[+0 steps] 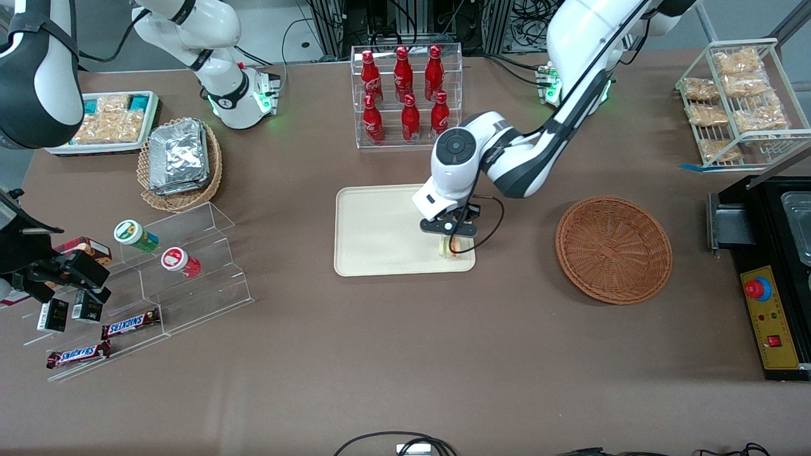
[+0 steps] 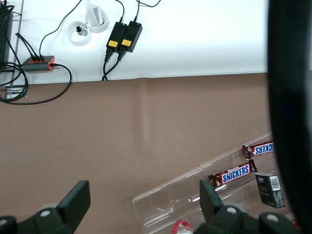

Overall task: Place sandwich from basket to tray
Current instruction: 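Lower the sandwich onto the cream tray and open the left gripper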

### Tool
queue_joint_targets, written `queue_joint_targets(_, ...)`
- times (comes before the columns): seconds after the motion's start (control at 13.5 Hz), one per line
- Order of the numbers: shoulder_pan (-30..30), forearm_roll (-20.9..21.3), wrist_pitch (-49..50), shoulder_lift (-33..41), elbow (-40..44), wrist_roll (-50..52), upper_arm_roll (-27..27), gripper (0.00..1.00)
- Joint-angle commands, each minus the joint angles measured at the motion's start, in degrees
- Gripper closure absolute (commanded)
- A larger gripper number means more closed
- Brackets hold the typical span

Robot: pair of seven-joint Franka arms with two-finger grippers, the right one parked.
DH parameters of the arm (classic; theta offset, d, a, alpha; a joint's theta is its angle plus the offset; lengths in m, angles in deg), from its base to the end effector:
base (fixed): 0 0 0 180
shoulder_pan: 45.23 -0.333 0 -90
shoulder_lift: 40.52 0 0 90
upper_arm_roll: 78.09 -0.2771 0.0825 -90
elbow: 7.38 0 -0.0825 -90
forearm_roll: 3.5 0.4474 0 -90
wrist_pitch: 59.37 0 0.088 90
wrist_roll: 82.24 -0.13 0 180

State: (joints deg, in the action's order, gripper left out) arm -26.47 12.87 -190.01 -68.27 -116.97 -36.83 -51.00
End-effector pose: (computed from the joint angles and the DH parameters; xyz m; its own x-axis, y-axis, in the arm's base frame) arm 0.4556 -0.4617 0.1598 0.9866 -0.1583 -0.0394 -0.1595 -0.9868 -0.0291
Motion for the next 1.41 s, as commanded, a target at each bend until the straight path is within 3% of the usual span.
queue_joint_targets(0.0,1.36,3.13,0.3,-3.0,2.19,2.84,-0.45,1.0)
queue_joint_targets(0.37,3.29,4.2,-1.54,-5.73,2.1,3.89,-0.45,0.92)
queue_joint_targets(0.44,3.73,4.2,-1.45,-5.82,1.93,5.11,-0.54,0.83)
queue_joint_targets(0.59,4.87,4.37,-1.1,-6.17,1.84,9.42,-0.63,0.42)
queue_joint_targets(0.74,5.23,5.51,-0.84,-6.26,1.75,9.61,-0.72,0.11)
queue_joint_targets(0.81,5.23,5.95,-0.75,-6.44,1.84,9.96,-0.72,0.01)
queue_joint_targets(1.11,4.8,5.78,-0.4,-6.09,3.24,10.31,-0.8,0.01)
queue_joint_targets(1.33,4.44,5.78,5.55,-5.47,6.48,13.55,-0.89,0.01)
